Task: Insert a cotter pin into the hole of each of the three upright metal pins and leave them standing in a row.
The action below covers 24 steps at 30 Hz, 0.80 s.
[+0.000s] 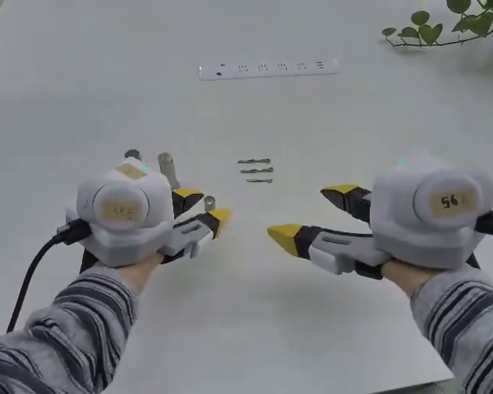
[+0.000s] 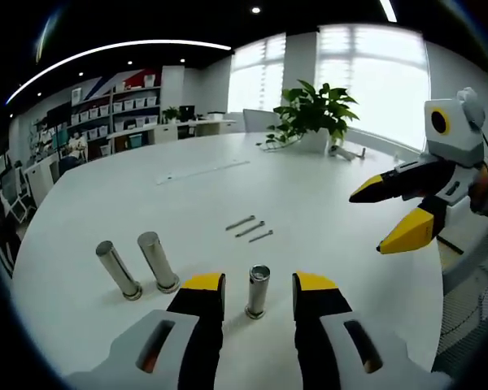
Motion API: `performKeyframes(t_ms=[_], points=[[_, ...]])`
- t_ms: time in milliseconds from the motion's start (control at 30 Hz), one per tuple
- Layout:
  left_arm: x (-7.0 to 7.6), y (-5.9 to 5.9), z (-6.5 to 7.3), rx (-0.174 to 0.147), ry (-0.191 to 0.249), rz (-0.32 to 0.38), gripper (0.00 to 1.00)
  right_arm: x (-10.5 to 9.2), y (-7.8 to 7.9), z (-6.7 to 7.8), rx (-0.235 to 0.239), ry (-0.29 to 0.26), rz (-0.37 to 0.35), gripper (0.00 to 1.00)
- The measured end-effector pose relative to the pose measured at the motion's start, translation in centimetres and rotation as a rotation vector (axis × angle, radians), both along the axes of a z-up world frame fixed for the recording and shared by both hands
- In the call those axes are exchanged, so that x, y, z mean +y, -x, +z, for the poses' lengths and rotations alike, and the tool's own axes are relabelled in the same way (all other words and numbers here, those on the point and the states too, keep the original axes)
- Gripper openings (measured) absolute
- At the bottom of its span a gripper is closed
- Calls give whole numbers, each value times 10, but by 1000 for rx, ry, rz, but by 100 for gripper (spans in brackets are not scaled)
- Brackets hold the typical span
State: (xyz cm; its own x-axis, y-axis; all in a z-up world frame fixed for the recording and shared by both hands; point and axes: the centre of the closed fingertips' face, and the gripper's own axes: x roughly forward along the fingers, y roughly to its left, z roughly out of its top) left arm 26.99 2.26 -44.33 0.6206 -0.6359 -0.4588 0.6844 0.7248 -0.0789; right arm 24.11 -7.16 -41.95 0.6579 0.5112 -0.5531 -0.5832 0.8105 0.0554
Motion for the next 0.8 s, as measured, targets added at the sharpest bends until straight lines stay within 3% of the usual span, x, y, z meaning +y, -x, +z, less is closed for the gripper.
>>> performKeyframes(t_ms=[67, 133, 267, 333, 433, 567, 633, 800], points=[[2, 3, 0, 3, -17, 0, 32, -6, -8, -3, 18, 50, 17, 49], [5, 6, 2, 7, -13, 17, 34, -9, -17, -2, 3, 78, 34, 48], [14, 6, 1, 31, -10, 70, 41, -11, -29, -5, 35, 98, 78, 43], [18, 7, 2, 32, -7, 92, 44, -11, -32, -9, 68, 127, 113, 39], [23, 9, 4, 33, -9, 104, 46, -9, -46, -11, 76, 154, 161, 35], [31, 14, 4, 41, -26, 132, 52, -4, -52, -18, 114, 186, 209, 29], [36, 16, 5, 45, -19, 150, 53, -3, -62, -24, 124, 201, 238, 28], [43, 20, 7, 36, -7, 176, 58, 3, -71, -33, 151, 245, 294, 22]])
